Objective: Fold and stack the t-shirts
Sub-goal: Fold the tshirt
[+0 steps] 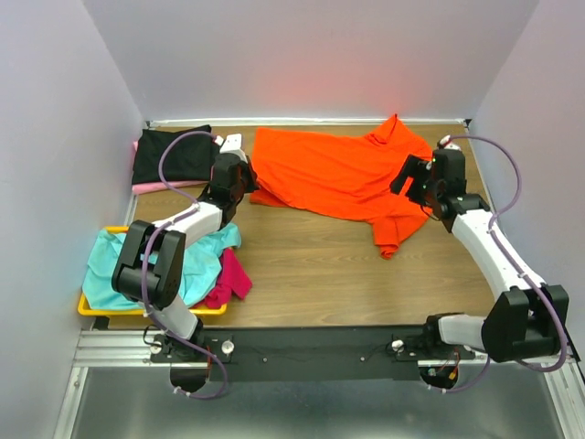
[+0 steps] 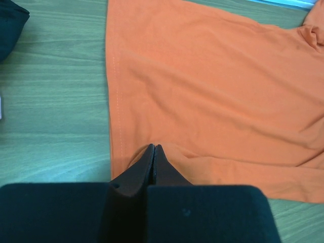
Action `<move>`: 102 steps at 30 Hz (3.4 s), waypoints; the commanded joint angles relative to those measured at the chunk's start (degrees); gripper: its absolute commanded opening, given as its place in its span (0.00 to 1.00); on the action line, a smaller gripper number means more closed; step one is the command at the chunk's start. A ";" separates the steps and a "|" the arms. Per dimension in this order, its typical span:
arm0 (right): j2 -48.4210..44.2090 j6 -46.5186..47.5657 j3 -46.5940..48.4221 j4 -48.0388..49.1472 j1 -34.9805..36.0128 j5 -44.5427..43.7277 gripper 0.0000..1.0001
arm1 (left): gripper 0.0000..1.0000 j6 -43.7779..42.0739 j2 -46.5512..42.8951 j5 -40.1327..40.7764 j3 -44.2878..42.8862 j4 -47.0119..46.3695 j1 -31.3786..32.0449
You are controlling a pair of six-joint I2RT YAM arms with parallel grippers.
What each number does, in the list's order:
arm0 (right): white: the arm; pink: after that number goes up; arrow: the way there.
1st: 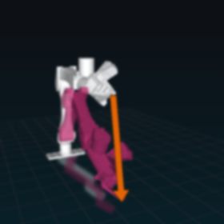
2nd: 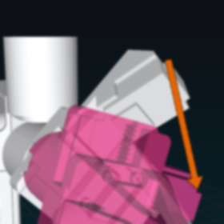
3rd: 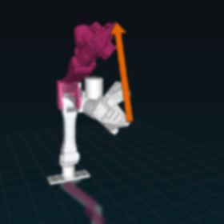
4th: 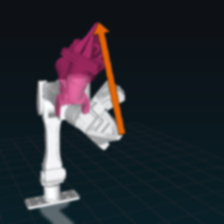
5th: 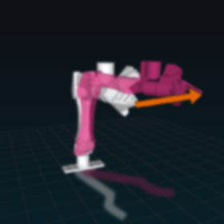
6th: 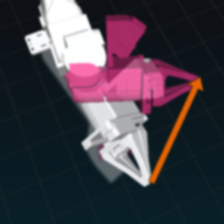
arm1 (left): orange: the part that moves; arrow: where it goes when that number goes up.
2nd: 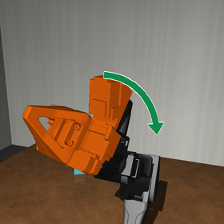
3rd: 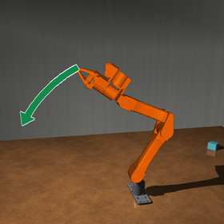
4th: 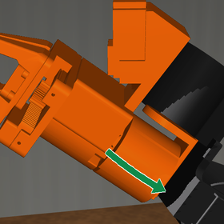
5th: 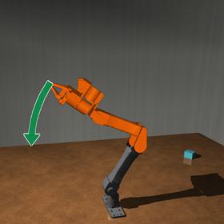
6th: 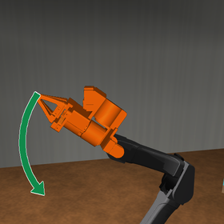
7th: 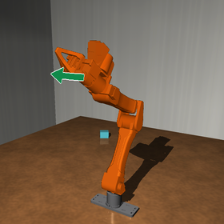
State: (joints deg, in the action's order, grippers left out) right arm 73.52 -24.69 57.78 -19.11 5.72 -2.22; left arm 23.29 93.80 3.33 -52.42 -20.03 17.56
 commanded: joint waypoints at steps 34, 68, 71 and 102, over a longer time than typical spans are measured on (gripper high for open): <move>-0.48 -9.15 -19.46 -10.51 8.79 -6.48 0.56 | 0.00 -0.61 -1.51 -5.00 1.18 -0.89 -5.43; 20.34 -7.92 -3.65 -2.86 23.37 -13.77 0.01 | 0.00 -0.52 -1.16 -6.41 1.62 -1.33 -5.61; 20.97 -9.41 -2.94 -3.21 25.48 -16.15 0.13 | 0.00 -0.44 -0.72 -6.59 1.62 -1.41 -5.61; 15.43 -14.60 -11.02 -3.56 28.21 -15.18 0.53 | 0.00 -0.52 -1.07 -7.29 1.89 -1.77 -5.61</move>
State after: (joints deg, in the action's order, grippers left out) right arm 87.66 -37.76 47.68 -22.39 33.10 -17.04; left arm 22.74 92.90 -3.09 -51.13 -20.53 12.38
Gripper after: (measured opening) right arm 0.543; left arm 0.006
